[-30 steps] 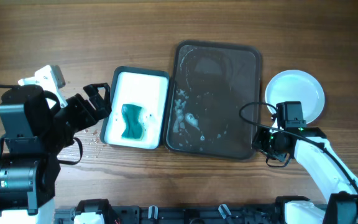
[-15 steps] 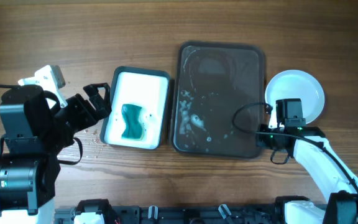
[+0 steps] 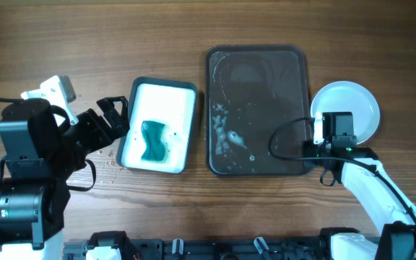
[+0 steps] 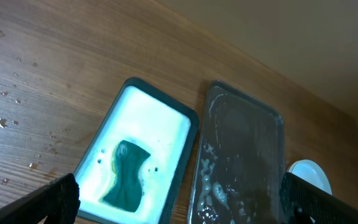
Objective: Clean dirty plates on tray and stack at the side
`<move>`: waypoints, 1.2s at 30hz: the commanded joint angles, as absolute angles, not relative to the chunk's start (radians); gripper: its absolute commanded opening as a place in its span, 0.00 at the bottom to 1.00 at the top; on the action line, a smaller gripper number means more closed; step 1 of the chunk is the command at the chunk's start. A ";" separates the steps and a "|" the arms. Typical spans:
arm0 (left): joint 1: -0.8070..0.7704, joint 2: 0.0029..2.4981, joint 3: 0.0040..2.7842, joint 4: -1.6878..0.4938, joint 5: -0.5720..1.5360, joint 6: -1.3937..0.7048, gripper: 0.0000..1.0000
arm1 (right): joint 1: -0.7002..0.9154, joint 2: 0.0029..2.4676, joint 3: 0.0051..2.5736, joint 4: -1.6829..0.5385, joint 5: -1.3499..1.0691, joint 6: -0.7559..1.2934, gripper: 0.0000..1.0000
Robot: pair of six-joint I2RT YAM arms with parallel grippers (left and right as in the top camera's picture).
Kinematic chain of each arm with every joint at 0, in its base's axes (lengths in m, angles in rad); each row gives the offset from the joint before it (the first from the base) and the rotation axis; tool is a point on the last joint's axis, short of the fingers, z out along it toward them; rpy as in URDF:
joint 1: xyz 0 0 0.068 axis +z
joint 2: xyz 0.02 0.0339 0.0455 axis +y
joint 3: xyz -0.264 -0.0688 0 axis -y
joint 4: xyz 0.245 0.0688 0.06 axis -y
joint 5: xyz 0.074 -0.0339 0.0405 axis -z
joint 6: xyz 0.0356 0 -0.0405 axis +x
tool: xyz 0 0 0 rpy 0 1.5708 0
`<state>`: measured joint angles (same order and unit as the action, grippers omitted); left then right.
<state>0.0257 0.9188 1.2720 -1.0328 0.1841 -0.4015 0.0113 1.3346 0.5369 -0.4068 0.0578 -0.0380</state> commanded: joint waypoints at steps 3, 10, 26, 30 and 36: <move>0.032 0.919 1.282 -1.031 0.178 -0.396 1.00 | 0.009 1.306 0.588 -0.513 0.073 0.007 0.27; 0.032 0.919 1.282 -1.031 0.178 -0.396 1.00 | 0.111 1.135 0.809 -0.749 -0.246 0.194 0.69; 0.032 0.919 1.282 -1.031 0.178 -0.396 1.00 | 0.811 1.501 0.801 -0.221 -0.243 0.847 1.00; 0.032 0.919 1.282 -1.031 0.178 -0.396 1.00 | 0.827 1.630 0.801 -0.139 -0.251 0.948 0.42; 0.032 0.919 1.282 -1.031 0.178 -0.396 1.00 | 0.837 1.668 0.801 -0.036 -0.273 0.946 0.31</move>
